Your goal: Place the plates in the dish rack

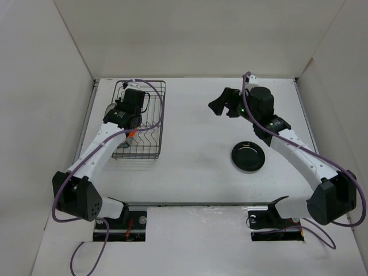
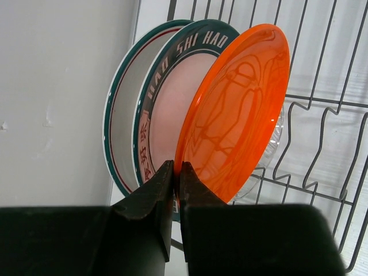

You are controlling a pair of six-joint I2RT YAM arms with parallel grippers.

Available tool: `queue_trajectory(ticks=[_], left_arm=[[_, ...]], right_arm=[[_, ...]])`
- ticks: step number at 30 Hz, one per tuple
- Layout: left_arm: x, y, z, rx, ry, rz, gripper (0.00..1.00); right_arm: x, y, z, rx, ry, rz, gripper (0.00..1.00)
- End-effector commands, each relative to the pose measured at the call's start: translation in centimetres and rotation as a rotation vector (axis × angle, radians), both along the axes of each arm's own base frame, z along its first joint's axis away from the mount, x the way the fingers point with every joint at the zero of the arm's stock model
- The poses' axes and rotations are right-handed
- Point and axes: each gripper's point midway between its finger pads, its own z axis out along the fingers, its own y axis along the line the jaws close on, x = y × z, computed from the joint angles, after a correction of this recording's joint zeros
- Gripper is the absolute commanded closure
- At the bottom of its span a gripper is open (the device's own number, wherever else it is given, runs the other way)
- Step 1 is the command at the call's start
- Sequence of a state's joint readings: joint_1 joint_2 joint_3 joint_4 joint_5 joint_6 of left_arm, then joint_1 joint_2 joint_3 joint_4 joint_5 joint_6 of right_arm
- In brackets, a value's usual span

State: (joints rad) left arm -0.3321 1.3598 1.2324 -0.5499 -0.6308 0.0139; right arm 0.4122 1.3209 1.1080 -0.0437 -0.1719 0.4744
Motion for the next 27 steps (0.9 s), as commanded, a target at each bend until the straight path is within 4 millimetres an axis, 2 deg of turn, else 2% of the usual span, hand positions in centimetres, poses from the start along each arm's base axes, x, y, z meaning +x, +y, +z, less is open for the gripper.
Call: queue_trajectory(ticks=[1, 2, 9, 12, 14, 15, 16, 18, 19, 21, 24, 27], left_arm=[[0.4, 0.2, 0.4, 0.003, -0.045, 0.042, 1.0], [0.4, -0.4, 0.2, -0.012, -0.04, 0.017, 1.0], [0.6, -1.4, -0.6, -0.049, -0.004, -0.017, 1.0], [0.7, -1.4, -0.9, -0.052, 0.001, -0.011, 0.92], [0.5, -1.5, -1.1, -0.056, 0.012, -0.017, 0.81], [0.5, -1.5, -1.1, -0.056, 0.012, -0.017, 0.69], [0.5, -1.9, -1.4, -0.065, 0.036, -0.041, 0.61], [0.5, -2.4, -1.2, -0.072, 0.041, -0.058, 0.53], [0.7, -2.5, -0.6, -0.077, 0.025, -0.059, 0.42], [0.6, -2.9, -0.2, -0.094, 0.036, -0.076, 0.35], [0.7, -5.4, 2.3, -0.172, 0.009, -0.189, 0.17], [0.6, -8.7, 6.7, -0.246, -0.053, -0.379, 0.09]], right_arm=[[0.4, -0.1, 2.3, 0.019, -0.062, 0.01, 0.0], [0.4, -0.1, 2.3, 0.019, -0.062, 0.01, 0.0], [0.6, -0.4, 2.3, 0.013, -0.066, 0.012, 0.0], [0.4, -0.3, 1.9, 0.012, -0.057, 0.021, 0.0], [0.4, -0.3, 1.9, 0.012, -0.057, 0.021, 0.0], [0.4, -0.7, 2.3, 0.015, -0.065, 0.012, 0.0], [0.4, -0.7, 2.3, 0.015, -0.065, 0.012, 0.0], [0.3, -0.6, 2.3, 0.017, -0.064, 0.022, 0.0], [0.3, -0.6, 2.3, 0.017, -0.064, 0.022, 0.0], [-0.1, -0.1, 2.3, 0.017, -0.067, 0.059, 0.0], [0.0, 0.0, 1.9, 0.009, -0.063, 0.07, 0.0], [0.2, -2.3, 4.4, 0.001, -0.135, -0.046, 0.0]])
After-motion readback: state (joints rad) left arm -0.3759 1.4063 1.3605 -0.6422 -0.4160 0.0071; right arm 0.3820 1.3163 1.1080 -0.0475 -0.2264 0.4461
